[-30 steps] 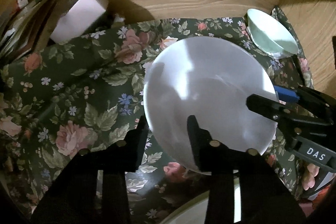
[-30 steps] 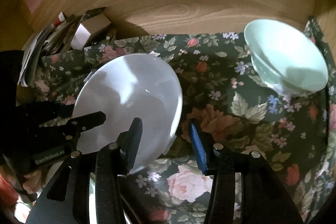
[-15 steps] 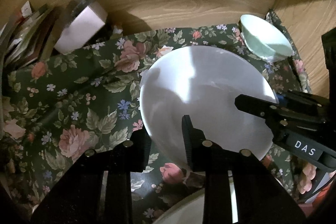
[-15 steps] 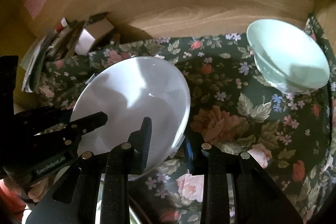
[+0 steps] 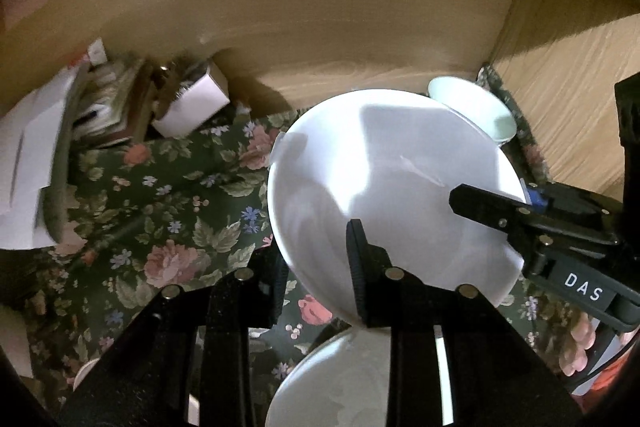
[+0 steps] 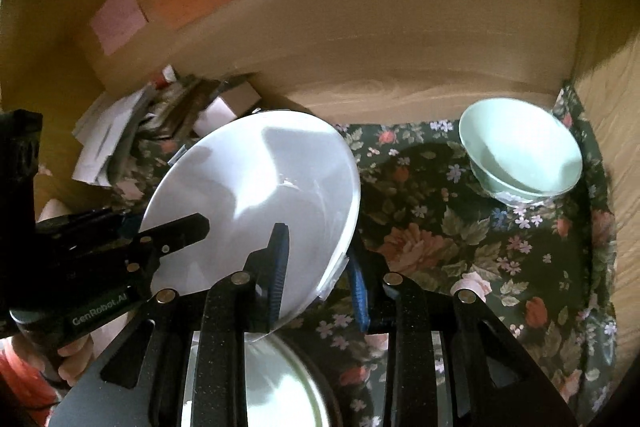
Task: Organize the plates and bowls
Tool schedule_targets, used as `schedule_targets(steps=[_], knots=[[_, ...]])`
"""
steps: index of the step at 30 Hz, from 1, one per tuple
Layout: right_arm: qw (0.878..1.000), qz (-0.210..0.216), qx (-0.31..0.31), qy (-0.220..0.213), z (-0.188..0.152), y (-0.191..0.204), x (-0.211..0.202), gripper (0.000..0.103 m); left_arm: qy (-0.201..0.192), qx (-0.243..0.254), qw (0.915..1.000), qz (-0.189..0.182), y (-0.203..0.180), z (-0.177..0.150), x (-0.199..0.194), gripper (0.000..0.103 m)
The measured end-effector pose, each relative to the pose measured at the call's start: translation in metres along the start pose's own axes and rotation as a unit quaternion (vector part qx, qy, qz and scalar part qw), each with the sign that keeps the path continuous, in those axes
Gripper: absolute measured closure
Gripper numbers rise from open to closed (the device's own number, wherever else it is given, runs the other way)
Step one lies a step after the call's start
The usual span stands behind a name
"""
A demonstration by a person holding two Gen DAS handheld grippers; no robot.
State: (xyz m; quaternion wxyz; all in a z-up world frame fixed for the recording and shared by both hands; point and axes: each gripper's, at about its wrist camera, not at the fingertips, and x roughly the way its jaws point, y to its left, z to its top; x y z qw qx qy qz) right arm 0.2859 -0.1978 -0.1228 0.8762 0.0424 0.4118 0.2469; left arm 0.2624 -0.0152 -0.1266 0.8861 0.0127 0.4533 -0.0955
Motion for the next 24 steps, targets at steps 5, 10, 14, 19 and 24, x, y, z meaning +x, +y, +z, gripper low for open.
schedule_targets(steps=[5,10,14,19,24], knots=[[1.000,0.003,-0.008,-0.014,-0.002,0.012,-0.015,0.077,-0.021,-0.003,0.9998,0.001,0.000,-0.006,-0.022,0.075],[0.999,0.006,-0.017,-0.027,-0.006,0.024,-0.029,0.077,-0.036,-0.008,0.9993,0.000,0.003,-0.015,-0.042,0.075],[0.999,0.012,-0.019,-0.035,-0.010,0.033,-0.038,0.077,-0.045,-0.011,0.9989,0.000,0.005,-0.023,-0.056,0.075],[0.998,0.020,-0.029,-0.043,-0.016,0.048,-0.045,0.077,-0.054,-0.015,0.9984,0.003,0.011,-0.034,-0.073,0.075],[0.998,0.029,-0.040,-0.041,-0.023,0.064,-0.045,0.077,-0.060,-0.024,0.9979,0.007,0.021,-0.047,-0.087,0.075]])
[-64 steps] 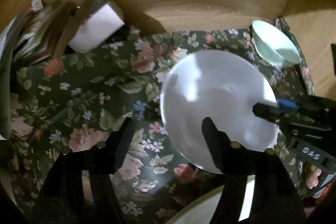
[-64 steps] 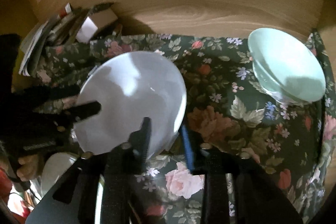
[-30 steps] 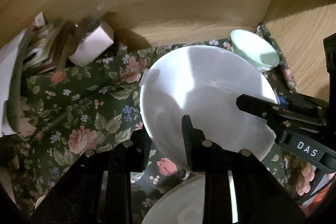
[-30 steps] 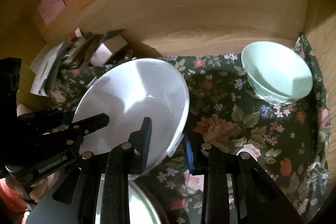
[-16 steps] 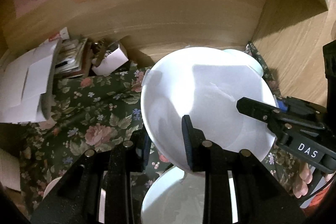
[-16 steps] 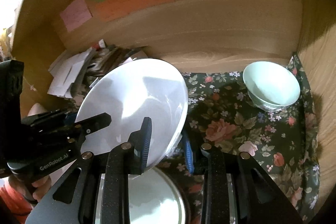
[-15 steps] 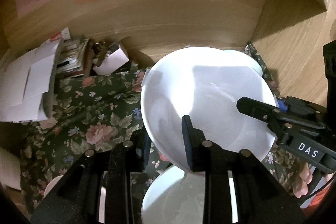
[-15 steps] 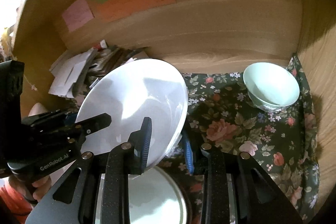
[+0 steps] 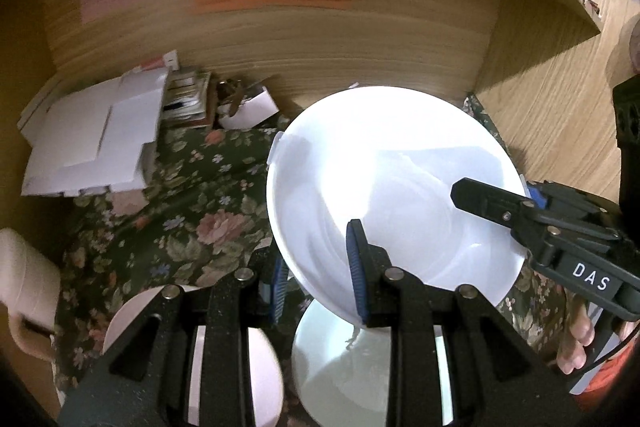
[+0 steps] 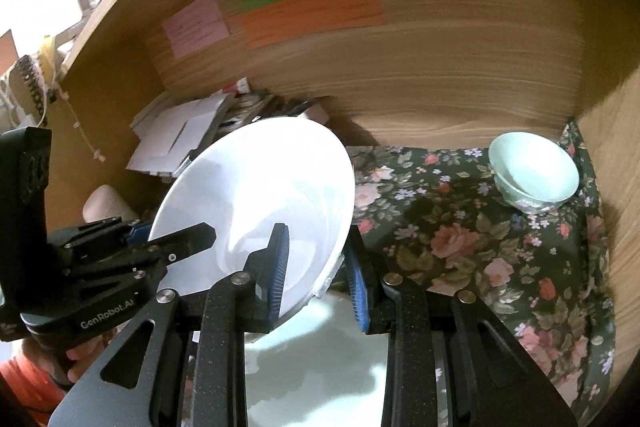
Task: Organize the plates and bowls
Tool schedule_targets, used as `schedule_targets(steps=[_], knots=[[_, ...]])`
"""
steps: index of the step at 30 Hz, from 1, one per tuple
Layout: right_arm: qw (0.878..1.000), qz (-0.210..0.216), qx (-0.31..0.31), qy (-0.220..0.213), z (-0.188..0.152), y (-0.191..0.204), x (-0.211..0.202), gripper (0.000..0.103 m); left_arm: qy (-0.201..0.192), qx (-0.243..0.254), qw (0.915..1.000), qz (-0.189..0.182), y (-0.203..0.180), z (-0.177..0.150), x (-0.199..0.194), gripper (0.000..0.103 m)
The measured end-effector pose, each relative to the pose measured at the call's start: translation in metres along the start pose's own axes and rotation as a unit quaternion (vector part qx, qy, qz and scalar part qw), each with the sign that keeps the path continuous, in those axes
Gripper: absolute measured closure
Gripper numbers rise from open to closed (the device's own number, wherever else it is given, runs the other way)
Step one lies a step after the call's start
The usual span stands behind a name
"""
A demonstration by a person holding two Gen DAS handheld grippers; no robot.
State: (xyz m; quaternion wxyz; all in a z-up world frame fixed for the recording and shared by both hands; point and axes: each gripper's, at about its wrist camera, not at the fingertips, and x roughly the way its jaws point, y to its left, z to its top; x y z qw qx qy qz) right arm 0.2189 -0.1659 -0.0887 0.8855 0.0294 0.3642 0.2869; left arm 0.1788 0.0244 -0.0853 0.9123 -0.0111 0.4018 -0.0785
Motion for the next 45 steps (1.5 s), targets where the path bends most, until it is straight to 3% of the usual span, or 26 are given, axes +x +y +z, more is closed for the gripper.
schedule_targets(steps=[25,45], knots=[[0.994,0.076,-0.059,0.050,-0.024,0.092,0.046,0.077,-0.003,-0.084,0.9947,0.059,0.089,-0.065,-0.053,0.075],[0.987,0.091,-0.064,0.117,-0.053,0.120,0.089,0.077,0.032,-0.126,0.9889,0.071,0.134,-0.109,-0.045,0.075]])
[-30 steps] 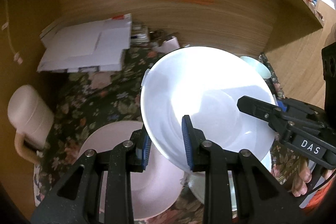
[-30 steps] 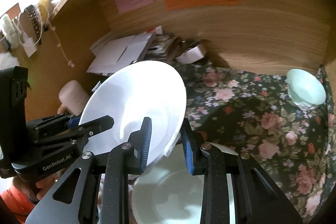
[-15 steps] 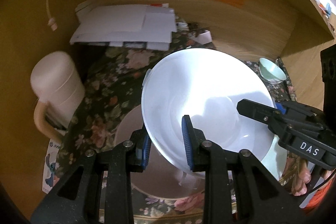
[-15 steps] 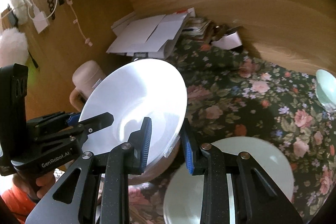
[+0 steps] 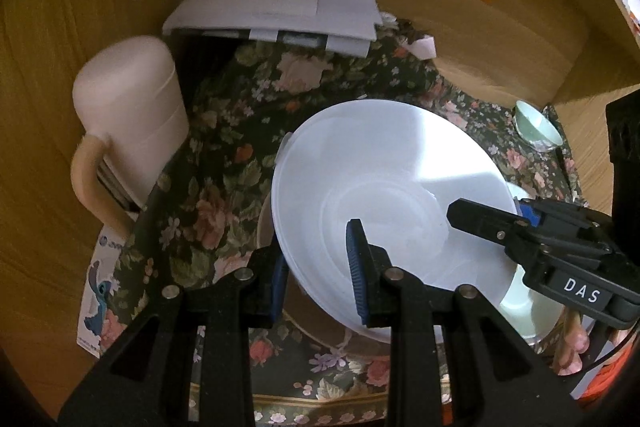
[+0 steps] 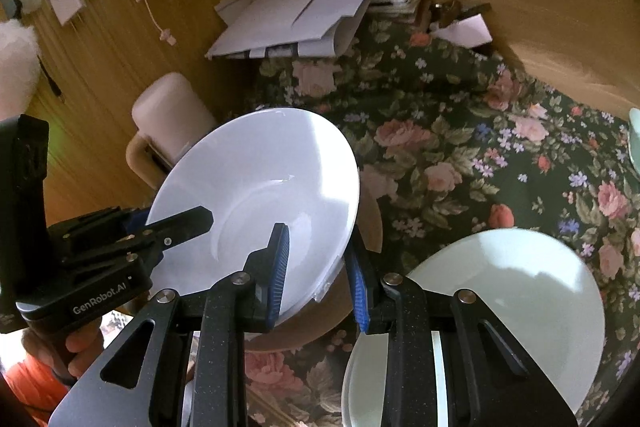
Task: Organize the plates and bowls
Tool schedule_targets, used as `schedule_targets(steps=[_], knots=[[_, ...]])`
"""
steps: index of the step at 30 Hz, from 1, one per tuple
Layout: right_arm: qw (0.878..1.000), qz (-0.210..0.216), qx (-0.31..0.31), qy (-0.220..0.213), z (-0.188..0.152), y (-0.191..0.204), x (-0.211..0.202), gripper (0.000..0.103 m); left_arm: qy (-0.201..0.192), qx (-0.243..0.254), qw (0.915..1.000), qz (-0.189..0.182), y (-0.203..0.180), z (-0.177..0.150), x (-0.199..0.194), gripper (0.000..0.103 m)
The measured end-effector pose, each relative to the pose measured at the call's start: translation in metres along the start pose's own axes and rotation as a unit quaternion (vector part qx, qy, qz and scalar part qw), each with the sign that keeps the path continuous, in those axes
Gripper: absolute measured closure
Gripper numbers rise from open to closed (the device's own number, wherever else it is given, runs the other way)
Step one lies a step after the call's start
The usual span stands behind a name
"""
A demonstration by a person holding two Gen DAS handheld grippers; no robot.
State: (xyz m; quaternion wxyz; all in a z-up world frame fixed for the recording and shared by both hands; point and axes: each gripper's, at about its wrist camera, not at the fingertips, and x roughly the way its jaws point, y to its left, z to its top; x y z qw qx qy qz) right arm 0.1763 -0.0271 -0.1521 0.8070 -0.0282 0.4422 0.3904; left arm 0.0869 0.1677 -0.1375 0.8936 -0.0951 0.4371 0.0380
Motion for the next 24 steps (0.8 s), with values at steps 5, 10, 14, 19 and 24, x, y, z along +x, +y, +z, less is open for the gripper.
schedule_targets(steps=[5,10,14,19,24], knots=[[1.000,-0.002,-0.001,0.012,-0.003,0.000,0.008,0.077,0.011,0.001,0.9999,0.003,0.004,-0.008,0.007,0.075],[1.000,-0.004,-0.003,0.025,-0.004,-0.003,0.015,0.077,0.016,0.009,0.9998,0.000,0.004,-0.011,0.011,0.075],[1.000,-0.009,-0.011,0.027,-0.004,-0.001,0.015,0.075,0.015,0.012,0.9998,-0.002,0.005,-0.012,0.012,0.076],[1.000,-0.005,-0.014,0.026,-0.004,-0.001,0.011,0.072,0.016,0.010,0.9998,0.003,0.008,-0.012,0.014,0.084],[0.999,-0.009,-0.017,0.026,-0.003,0.000,0.009,0.070,0.018,0.006,0.9998,0.000,0.010,-0.011,0.016,0.085]])
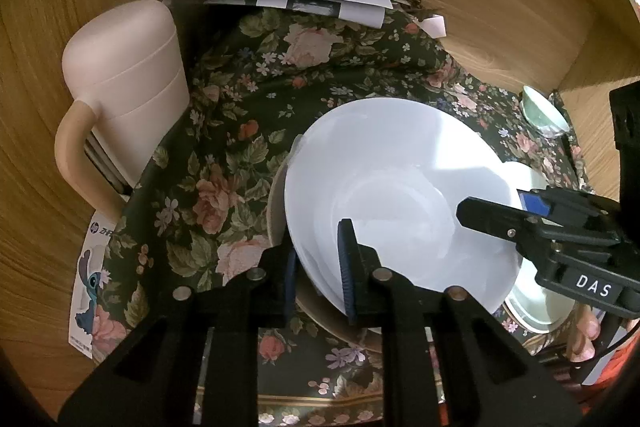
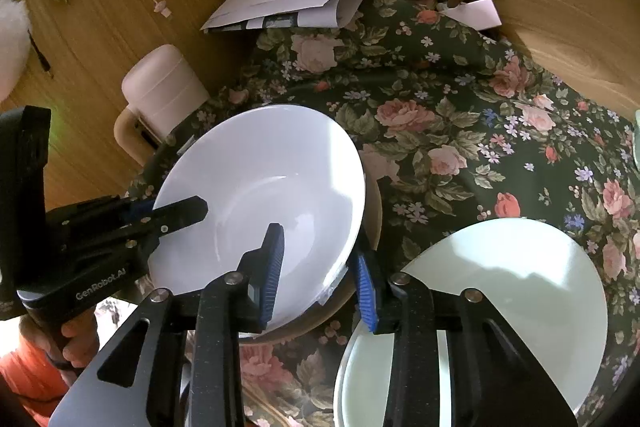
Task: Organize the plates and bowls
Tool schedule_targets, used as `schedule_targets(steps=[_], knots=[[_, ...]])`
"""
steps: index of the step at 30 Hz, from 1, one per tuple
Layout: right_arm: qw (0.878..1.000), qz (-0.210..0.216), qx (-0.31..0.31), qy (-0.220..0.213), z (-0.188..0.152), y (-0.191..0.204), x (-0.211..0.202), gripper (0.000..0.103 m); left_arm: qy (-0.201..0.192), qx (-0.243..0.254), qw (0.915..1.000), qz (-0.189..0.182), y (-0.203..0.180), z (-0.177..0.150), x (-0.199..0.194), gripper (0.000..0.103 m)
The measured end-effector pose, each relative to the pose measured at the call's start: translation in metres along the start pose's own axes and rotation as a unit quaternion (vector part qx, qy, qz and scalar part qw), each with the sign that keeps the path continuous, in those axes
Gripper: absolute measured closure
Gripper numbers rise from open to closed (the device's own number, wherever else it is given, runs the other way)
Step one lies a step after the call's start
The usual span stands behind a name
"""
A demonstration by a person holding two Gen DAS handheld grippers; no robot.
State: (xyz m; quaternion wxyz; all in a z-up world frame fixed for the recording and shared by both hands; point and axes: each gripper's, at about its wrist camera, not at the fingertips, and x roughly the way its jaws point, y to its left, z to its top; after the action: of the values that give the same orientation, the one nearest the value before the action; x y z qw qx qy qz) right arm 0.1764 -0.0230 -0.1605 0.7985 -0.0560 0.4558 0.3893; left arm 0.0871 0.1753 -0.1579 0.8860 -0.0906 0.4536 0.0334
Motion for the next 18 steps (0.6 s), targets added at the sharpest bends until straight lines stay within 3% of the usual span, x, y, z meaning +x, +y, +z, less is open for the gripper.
schedule_targets(steps=[3,13,16,18], knots=[[1.000,-0.004,-0.003,-0.005,0.001,-0.002,-0.005,0.069,0.001,0.000,1.0000,0.000,0.000,0.000,0.000,0.085],[0.998,-0.031,-0.008,-0.045,0.000,-0.013,-0.027,0.051,0.002,0.013,0.9998,0.014,-0.004,0.008,0.000,0.083],[0.998,-0.031,-0.001,-0.047,0.001,-0.019,-0.031,0.050,0.011,0.004,0.9999,0.009,-0.004,0.012,0.001,0.073],[0.998,-0.033,0.003,-0.054,0.002,-0.023,-0.036,0.045,0.018,0.005,0.9998,0.003,-0.007,0.016,0.001,0.060]])
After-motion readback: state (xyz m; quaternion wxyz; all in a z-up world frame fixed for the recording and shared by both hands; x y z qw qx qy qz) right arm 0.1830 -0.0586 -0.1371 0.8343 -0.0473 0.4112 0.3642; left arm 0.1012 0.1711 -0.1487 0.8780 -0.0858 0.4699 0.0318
